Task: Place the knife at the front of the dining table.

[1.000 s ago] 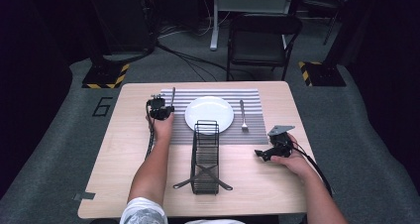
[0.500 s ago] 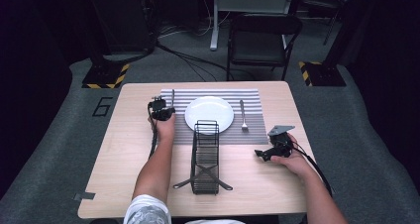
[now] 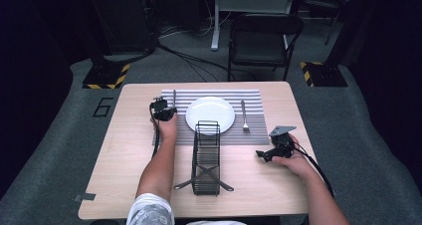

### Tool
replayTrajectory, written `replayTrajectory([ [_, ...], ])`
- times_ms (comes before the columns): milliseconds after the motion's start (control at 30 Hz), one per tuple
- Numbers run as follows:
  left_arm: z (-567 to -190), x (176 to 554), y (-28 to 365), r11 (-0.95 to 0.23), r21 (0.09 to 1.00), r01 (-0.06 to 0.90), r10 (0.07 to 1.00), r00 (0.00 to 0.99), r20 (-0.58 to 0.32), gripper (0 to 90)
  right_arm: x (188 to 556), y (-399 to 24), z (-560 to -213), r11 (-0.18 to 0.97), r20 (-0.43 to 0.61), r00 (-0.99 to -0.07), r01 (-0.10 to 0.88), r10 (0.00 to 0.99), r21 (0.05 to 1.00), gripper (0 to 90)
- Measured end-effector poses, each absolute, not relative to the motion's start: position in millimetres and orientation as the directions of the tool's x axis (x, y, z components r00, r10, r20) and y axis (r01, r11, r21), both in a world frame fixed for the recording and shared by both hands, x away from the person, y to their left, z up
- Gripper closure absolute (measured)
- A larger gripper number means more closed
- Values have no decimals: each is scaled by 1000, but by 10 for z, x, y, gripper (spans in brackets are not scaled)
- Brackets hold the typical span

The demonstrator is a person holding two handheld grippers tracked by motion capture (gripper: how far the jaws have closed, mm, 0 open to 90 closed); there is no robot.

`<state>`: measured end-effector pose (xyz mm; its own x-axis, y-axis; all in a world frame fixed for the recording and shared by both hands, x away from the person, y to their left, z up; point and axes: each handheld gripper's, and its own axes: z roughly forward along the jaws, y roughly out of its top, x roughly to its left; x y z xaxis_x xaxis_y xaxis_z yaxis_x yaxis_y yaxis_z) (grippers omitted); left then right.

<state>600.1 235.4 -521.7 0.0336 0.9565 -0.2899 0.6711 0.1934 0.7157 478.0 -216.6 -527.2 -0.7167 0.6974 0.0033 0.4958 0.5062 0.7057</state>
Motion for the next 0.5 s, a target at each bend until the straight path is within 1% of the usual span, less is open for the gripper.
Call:
replayTrajectory([
  [200, -5219, 6014, 2351, 174, 721, 671, 961, 45, -273, 817, 4780, -2165, -5272, 505, 4, -716, 496, 698, 706, 0],
  [233, -5214, 6007, 2353, 185, 716, 673, 959, 35, -280, 806, 4779, -2165, -5272, 505, 4, -716, 496, 698, 706, 0],
  [267, -5212, 6004, 2358, 188, 716, 672, 959, 32, -282, 758, 4780, -2166, -5272, 506, 4, -717, 496, 697, 706, 0],
  [300, -5216, 6005, 2365, 192, 721, 666, 956, 39, -290, 758, 4780, -2166, -5272, 506, 4, -717, 496, 697, 706, 0],
  [333, -5212, 6008, 2368, 195, 713, 673, 952, 45, -303, 737, 4780, -2165, -5272, 506, 4, -717, 496, 697, 706, 0],
  [400, -5188, 5994, 2361, 183, 728, 661, 956, 51, -287, 736, 4780, -2165, -5272, 505, 4, -717, 496, 697, 706, 0],
  [500, -5172, 5988, 2363, 179, 726, 664, 953, 67, -296, 682, 4780, -2166, -5272, 506, 4, -717, 495, 697, 706, 0],
])
